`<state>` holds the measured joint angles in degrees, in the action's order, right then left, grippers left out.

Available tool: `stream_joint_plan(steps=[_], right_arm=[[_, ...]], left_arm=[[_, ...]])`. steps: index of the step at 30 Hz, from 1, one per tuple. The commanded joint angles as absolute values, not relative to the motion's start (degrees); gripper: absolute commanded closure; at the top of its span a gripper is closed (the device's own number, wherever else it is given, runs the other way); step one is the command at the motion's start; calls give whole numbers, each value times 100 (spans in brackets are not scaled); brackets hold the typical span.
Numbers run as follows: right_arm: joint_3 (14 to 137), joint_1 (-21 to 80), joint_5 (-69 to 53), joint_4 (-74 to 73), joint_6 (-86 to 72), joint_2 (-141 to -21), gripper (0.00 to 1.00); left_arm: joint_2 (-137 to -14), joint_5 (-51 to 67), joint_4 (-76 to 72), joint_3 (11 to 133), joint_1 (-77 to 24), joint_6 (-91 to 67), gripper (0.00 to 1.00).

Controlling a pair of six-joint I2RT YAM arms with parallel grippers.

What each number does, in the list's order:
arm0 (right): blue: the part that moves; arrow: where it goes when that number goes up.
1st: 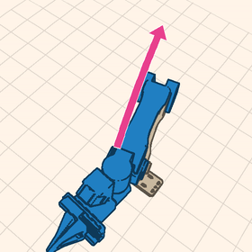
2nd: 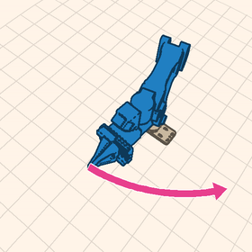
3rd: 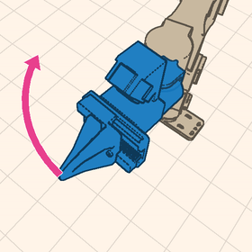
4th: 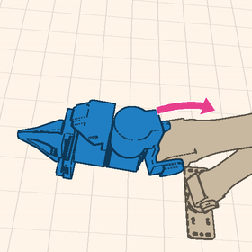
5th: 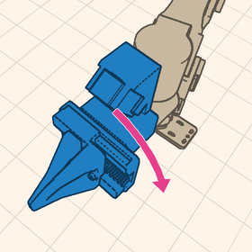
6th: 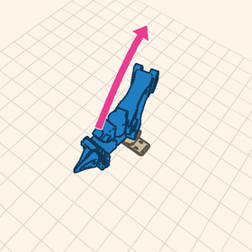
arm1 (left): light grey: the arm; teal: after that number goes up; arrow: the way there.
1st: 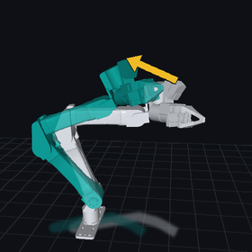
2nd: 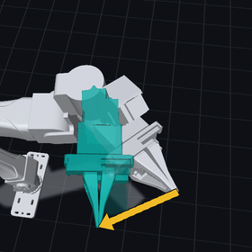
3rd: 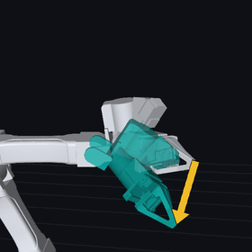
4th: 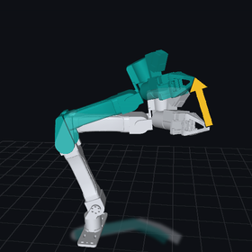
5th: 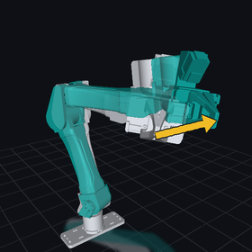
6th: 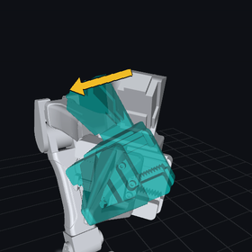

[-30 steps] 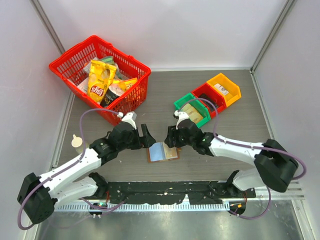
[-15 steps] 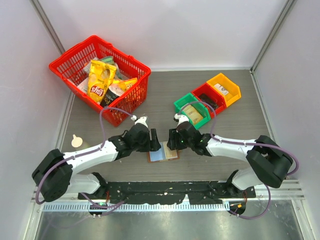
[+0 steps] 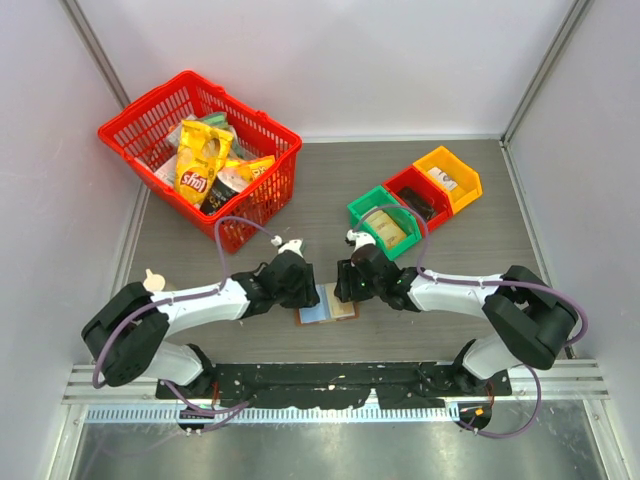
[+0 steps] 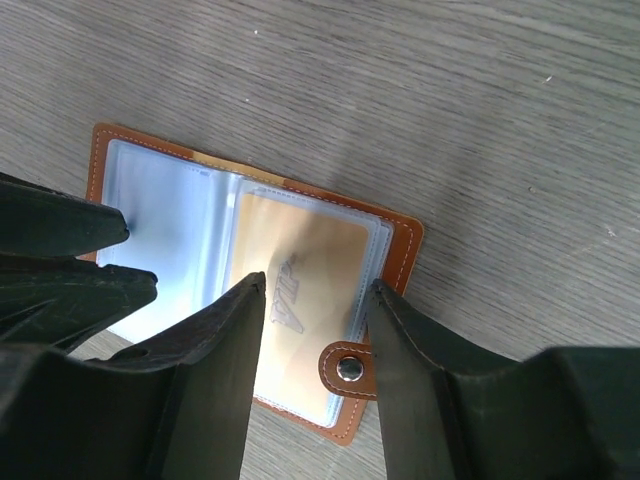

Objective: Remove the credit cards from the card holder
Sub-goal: Remove the credit card from the card holder.

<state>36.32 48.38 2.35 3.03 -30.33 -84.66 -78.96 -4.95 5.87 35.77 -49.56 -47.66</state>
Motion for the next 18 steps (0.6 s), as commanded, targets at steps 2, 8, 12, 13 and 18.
stream_joint_plan(steps=[2,8,12,13,18], right_arm=[[3744,4869,-130,439,-3050,-8455,52],[3700,4878,-491,650,-3059,-8192,56],[3691,4878,-746,800,-3085,-8104,58],[3691,4887,-764,817,-3102,-8095,59],[3735,4904,-1010,905,-3137,-8025,60]], left_arm=[[-7989,-633,325,3454,-5045,-4834,60],[-7945,-703,334,3261,-5115,-4931,67],[-7831,-756,343,3138,-5115,-4957,68],[-7814,-756,343,3120,-5124,-4966,68],[-7673,-765,290,3041,-5133,-5018,68]])
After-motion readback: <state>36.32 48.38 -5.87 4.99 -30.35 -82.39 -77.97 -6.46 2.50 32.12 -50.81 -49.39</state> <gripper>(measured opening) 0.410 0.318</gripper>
